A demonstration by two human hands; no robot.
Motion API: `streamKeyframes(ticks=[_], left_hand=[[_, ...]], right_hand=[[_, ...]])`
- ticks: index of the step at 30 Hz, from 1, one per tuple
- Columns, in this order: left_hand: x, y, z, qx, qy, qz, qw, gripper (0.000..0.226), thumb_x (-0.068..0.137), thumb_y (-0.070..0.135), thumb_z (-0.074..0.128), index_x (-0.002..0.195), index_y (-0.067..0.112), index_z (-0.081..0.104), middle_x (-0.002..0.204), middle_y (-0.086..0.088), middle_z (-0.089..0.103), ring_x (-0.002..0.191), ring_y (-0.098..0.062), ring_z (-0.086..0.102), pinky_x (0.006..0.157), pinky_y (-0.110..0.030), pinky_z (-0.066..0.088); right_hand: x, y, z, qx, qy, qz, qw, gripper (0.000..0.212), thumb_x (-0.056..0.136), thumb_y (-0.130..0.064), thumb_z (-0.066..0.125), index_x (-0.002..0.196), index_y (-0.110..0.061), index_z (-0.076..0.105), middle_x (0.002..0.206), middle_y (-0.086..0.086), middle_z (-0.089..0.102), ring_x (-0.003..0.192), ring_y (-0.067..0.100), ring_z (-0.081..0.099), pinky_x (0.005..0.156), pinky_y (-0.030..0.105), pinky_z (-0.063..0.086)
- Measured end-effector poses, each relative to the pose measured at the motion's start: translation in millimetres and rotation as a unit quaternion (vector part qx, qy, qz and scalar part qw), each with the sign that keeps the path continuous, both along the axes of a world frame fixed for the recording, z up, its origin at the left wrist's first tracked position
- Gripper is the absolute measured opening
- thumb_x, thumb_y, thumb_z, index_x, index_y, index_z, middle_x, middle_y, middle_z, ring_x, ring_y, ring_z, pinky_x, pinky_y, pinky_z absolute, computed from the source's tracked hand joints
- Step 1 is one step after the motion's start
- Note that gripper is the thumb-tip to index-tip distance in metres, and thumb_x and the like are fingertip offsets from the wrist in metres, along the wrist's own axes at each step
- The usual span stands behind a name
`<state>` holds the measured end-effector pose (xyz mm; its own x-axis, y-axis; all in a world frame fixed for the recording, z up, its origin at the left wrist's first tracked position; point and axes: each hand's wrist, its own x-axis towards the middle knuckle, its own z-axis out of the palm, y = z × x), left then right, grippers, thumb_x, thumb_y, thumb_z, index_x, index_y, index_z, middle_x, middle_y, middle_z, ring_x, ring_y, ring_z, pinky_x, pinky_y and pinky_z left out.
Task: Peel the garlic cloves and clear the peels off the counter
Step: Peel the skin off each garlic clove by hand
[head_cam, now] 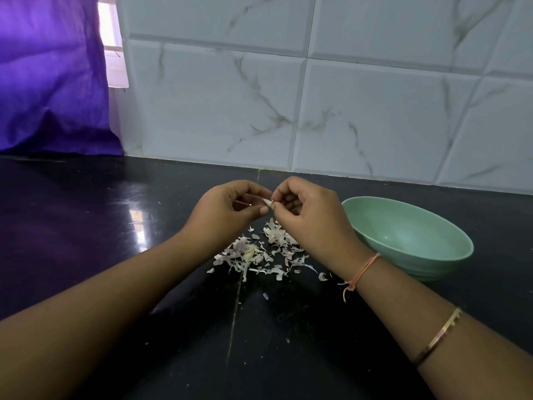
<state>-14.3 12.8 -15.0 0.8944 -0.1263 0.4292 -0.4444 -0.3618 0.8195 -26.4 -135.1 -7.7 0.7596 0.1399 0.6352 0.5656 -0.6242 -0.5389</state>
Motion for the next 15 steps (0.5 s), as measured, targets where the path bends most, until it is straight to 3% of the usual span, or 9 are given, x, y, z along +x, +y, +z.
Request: streamKeyframes(ticks=[3, 6, 11, 15], left_hand=[[0.2, 1.1, 0.9, -0.023, -0.015, 0.002, 1.000, 0.021, 0.077, 0.013, 0.073, 0.072, 0.033, 0.067, 0.065, 0.013, 0.068, 0.069, -0.003, 0.063, 0.072, -0.023, 0.051], [-0.2, 0.2, 3.2, -0.052, -0.037, 0.004, 0.998, 0.016, 0.079, 0.015, 0.071, 0.073, 0.030, 0.068, 0.063, 0.013, 0.067, 0.059, 0.006, 0.056, 0.062, -0.011, 0.046], [2.8, 0.8, 2.5, -0.075, -0.041, 0.018, 0.996, 0.010, 0.082, 0.019, 0.067, 0.079, 0.028, 0.070, 0.068, 0.009, 0.066, 0.067, -0.003, 0.053, 0.070, -0.029, 0.050], [4.1, 1.0, 1.7, -0.079, -0.035, 0.028, 0.996, 0.007, 0.081, 0.022, 0.068, 0.078, 0.028, 0.071, 0.060, 0.016, 0.064, 0.062, 0.000, 0.052, 0.065, -0.023, 0.048]], right_hand=[[-0.9, 1.5, 1.4, 0.044, 0.005, 0.009, 0.999, 0.005, 0.082, -0.009, 0.065, 0.079, -0.013, 0.064, 0.067, -0.008, 0.061, 0.063, 0.007, 0.058, 0.066, 0.028, 0.052], [0.4, 1.6, 2.4, 0.110, 0.030, 0.019, 0.993, 0.009, 0.085, -0.011, 0.063, 0.077, -0.015, 0.063, 0.068, 0.000, 0.066, 0.065, 0.017, 0.062, 0.070, 0.039, 0.055], [1.9, 2.2, -0.8, 0.109, 0.037, -0.005, 0.993, 0.017, 0.091, -0.017, 0.056, 0.076, -0.013, 0.062, 0.067, -0.004, 0.067, 0.065, 0.019, 0.064, 0.069, 0.043, 0.055], [3.5, 2.0, -1.9, 0.103, 0.050, -0.006, 0.993, 0.020, 0.086, -0.003, 0.054, 0.087, -0.020, 0.064, 0.077, -0.005, 0.066, 0.069, 0.009, 0.065, 0.074, 0.038, 0.056]])
